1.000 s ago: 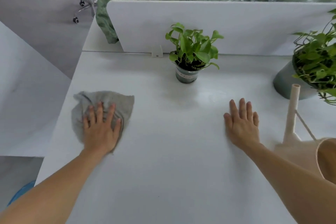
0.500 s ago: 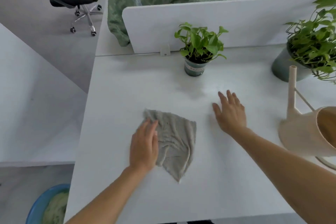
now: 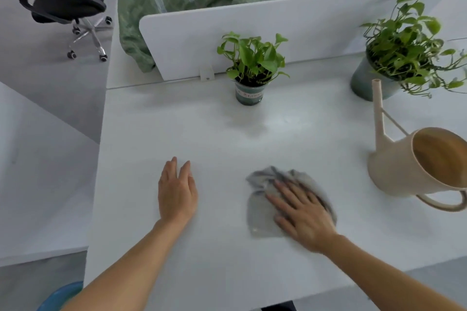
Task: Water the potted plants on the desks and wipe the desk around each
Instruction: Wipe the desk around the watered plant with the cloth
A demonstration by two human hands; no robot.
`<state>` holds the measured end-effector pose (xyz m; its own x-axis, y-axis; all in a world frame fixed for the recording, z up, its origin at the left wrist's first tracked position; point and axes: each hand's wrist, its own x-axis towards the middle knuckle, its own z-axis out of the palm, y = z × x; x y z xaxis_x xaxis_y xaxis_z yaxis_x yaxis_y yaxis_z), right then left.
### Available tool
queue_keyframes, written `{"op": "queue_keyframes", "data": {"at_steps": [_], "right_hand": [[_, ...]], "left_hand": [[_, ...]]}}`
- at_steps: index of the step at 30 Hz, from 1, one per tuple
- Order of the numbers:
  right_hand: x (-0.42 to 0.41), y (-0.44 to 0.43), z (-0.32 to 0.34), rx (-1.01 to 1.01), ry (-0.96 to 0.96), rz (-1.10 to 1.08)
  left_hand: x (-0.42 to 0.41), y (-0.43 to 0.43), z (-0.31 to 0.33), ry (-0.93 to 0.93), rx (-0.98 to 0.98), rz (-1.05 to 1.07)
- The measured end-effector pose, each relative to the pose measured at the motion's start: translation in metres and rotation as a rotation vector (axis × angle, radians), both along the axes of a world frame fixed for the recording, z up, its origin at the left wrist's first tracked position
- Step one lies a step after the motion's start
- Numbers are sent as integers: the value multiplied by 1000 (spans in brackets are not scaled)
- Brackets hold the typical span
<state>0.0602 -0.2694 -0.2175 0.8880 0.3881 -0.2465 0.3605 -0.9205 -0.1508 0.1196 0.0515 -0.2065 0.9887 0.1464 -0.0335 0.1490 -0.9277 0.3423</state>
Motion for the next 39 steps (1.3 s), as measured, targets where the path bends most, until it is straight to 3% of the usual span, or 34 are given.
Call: {"op": "queue_keyframes", "data": {"at_steps": [4,6,7,8,10,13,15,18,24,29,34,39], "right_hand": [[48,-73,8,-43,56,-642],[77,-42,7,-34,35,-943],[87,-16,9,-27,44,-989],[94,7,6,-14,61,-920],[99,35,0,29,40,-576],[134,-2,1,23,2,-123],[178,-41,0,-13,-26,-144],[253,-77,-1,-56,-28,-420],[346,-31,-7,-5,-24,-780],[312,-8,-6,-27,-45,-395],[222,-10,-1,-15,31,-137],[113,-30,-6,21,-17,36]], "left_hand": [[22,-33,-8,-18,6,-39],[36,-47,-15,8,1,35],[40,-53,-16,24,-4,91],[43,-61,-18,32,-10,145],[45,-72,-20,30,-6,191],[44,-78,-25,36,65,196],[43,-80,-25,51,94,207],[43,-83,-25,53,141,216],[45,-81,-31,61,197,209],[48,-80,-29,88,217,211],[48,-84,-21,123,207,213],[50,-80,-7,217,166,151]]}}
